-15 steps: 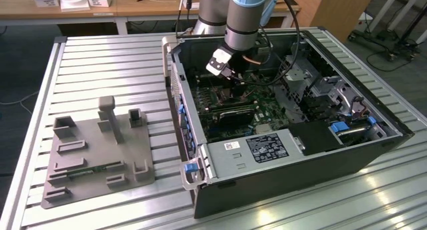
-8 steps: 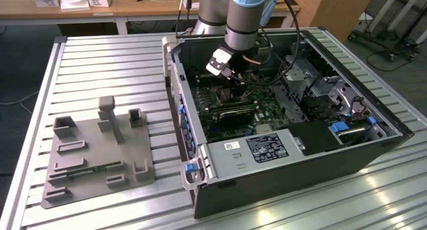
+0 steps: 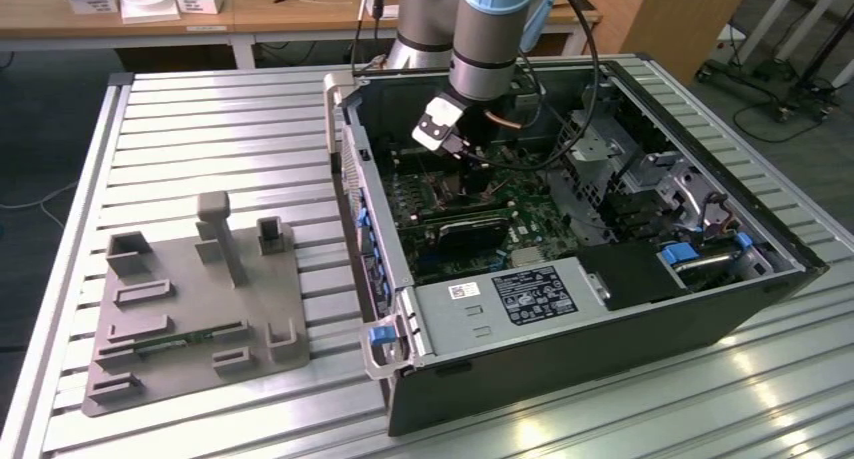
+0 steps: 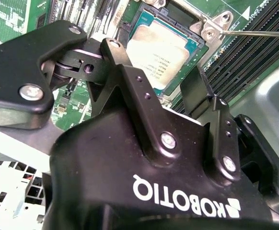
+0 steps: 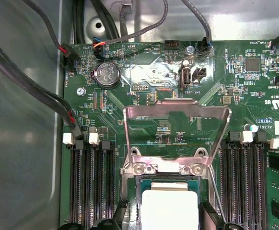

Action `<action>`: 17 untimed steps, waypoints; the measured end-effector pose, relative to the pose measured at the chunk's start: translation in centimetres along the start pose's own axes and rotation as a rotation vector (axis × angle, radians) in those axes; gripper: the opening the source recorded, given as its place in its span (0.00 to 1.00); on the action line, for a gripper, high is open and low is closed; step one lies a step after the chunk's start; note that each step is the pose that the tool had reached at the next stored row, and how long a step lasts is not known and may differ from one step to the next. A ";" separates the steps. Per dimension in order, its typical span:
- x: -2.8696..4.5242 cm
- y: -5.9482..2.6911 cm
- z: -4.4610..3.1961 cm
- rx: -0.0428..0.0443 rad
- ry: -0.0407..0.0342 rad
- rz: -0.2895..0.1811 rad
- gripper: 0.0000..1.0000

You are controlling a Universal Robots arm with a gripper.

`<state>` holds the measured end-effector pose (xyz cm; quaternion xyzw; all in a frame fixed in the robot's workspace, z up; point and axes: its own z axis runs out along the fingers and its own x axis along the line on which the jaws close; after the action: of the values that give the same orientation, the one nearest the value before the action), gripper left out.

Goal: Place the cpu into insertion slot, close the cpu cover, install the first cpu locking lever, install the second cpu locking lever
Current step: 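Place the cpu into insertion slot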

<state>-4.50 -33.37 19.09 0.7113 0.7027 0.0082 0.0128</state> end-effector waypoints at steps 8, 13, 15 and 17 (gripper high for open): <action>0.02 0.14 -0.01 0.0000 0.0000 0.000 0.69; 0.26 0.14 -0.01 0.0000 0.0000 0.000 0.69; 0.30 0.14 -0.01 0.0000 0.0001 0.000 0.69; 0.30 0.14 0.00 0.0001 0.0001 0.000 0.69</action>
<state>-4.35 -33.07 19.10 0.7113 0.7027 0.0081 0.0128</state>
